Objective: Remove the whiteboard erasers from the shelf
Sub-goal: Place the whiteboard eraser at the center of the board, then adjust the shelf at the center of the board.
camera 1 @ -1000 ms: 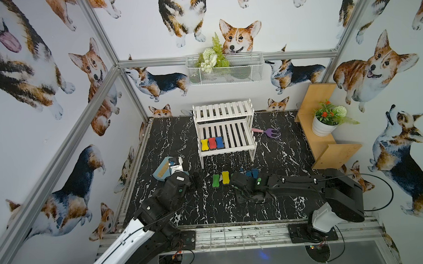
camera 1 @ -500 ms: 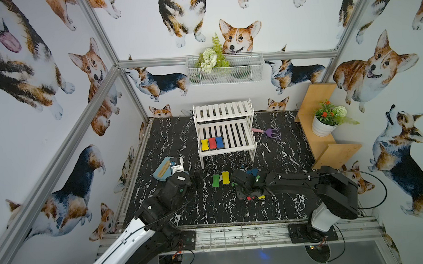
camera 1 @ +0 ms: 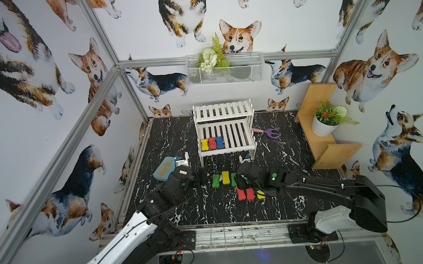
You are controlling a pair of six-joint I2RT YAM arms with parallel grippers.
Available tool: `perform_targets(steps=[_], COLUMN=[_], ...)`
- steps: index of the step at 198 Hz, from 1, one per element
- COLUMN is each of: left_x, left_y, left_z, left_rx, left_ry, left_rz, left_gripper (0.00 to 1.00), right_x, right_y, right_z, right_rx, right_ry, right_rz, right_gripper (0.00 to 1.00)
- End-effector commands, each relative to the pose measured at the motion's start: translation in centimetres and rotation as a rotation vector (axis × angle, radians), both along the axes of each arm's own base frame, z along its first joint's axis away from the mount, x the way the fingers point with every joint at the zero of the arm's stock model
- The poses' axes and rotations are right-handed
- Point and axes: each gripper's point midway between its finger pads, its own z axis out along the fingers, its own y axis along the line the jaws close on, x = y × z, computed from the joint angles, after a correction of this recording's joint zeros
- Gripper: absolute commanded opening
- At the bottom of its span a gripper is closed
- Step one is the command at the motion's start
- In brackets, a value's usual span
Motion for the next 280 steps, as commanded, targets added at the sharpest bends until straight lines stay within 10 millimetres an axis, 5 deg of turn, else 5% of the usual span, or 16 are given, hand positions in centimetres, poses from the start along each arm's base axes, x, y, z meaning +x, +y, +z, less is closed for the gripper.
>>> perform_targets(steps=[1, 37, 74, 98, 131, 168, 215, 280], left_x=[1.4, 3.9, 4.6, 4.8, 4.7, 4.8, 5.3, 6.4], left_y=[-3.3, -6.9, -7.7, -7.5, -7.3, -6.8, -6.5, -7.7], left_z=[2.5, 3.6, 4.6, 4.4, 4.1, 3.7, 3.4, 3.4], left_rx=[-0.053, -0.069, -0.076, -0.069, -0.057, -0.039, -0.024, -0.005], left_ry=[-0.042, -0.012, -0.025, -0.024, -0.017, -0.006, -0.003, -0.004], left_rz=[-0.112, -0.177, -0.189, -0.181, -0.173, -0.155, -0.14, -0.169], left_gripper=[0.96, 0.85, 0.92, 0.97, 0.99, 0.99, 0.99, 0.97], right_x=[1.5, 4.0, 8.2, 11.3, 15.2, 17.2, 16.9, 15.9], right_y=[-2.8, -7.8, -13.3, -15.0, -13.9, -13.0, -11.0, -9.2], right_z=[1.3, 3.4, 6.9, 6.4, 6.3, 5.5, 4.5, 5.5], right_rx=[-0.004, 0.058, 0.032, 0.031, 0.018, -0.004, 0.073, 0.082], right_ry=[-0.074, -0.132, -0.248, -0.242, -0.296, -0.298, -0.267, -0.28], right_rz=[-0.078, -0.203, -0.359, -0.401, -0.338, -0.325, -0.274, -0.254], right_gripper=[0.51, 0.44, 0.4, 0.39, 0.41, 0.41, 0.41, 0.43])
